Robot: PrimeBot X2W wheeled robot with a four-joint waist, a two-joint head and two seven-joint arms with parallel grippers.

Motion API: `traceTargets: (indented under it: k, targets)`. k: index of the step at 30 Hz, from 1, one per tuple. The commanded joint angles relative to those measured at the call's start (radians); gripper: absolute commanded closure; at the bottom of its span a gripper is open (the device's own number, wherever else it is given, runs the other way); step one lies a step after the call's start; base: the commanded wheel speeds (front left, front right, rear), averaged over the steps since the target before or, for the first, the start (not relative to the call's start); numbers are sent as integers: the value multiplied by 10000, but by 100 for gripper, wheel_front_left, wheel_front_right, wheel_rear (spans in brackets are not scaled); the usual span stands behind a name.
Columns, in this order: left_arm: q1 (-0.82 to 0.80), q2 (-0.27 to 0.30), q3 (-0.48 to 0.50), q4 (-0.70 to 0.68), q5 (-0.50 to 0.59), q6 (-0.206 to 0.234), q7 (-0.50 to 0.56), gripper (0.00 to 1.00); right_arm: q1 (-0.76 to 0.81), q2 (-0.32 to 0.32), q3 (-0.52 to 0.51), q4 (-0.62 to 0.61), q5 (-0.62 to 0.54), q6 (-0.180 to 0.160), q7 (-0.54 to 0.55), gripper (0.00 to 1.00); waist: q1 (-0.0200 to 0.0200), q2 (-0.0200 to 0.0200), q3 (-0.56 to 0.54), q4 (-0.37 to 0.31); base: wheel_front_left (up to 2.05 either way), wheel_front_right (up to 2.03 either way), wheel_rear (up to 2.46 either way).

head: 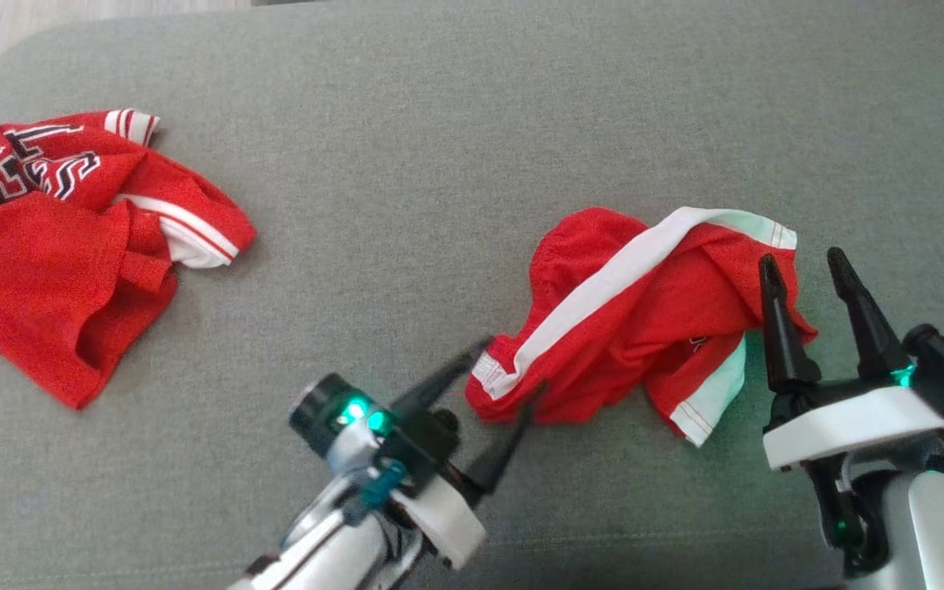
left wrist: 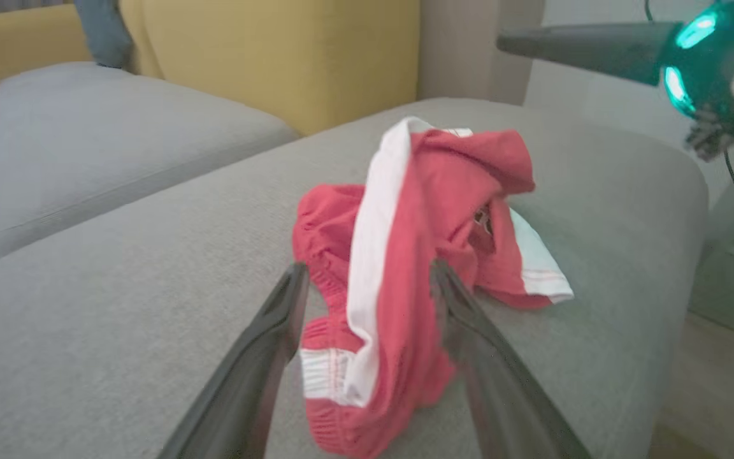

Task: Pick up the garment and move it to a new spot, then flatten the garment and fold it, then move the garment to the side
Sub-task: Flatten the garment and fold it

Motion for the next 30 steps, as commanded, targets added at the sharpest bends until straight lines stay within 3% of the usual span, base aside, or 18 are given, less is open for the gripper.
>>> traceTargets:
  k: [1,7,14,21,30]
  targets:
    - [-23,24,726,-542,-286,287,-142,0,-103,-57,179,-466,-76,-7,47,0,0,0,-29,9,0,0,0]
    - [289,53,2189,-976,-1015,1176,-202,0,-57,-87,146,-579,-111,-7,136,0,0,0,-67,62,0,0,0]
    - [485,467,3321,-1208,-1210,1617,-212,0,16,-141,178,-670,-180,-7,233,0,0,0,-198,115,0,0,0]
    - [841,994,4065,-1346,-1256,1717,-214,0,134,-169,197,-795,-264,-7,374,0,0,0,-294,83,0,0,0]
    - [1033,1093,4313,-1430,-1225,1730,-215,0,210,-145,150,-927,-288,-7,499,0,0,0,-268,67,0,0,0]
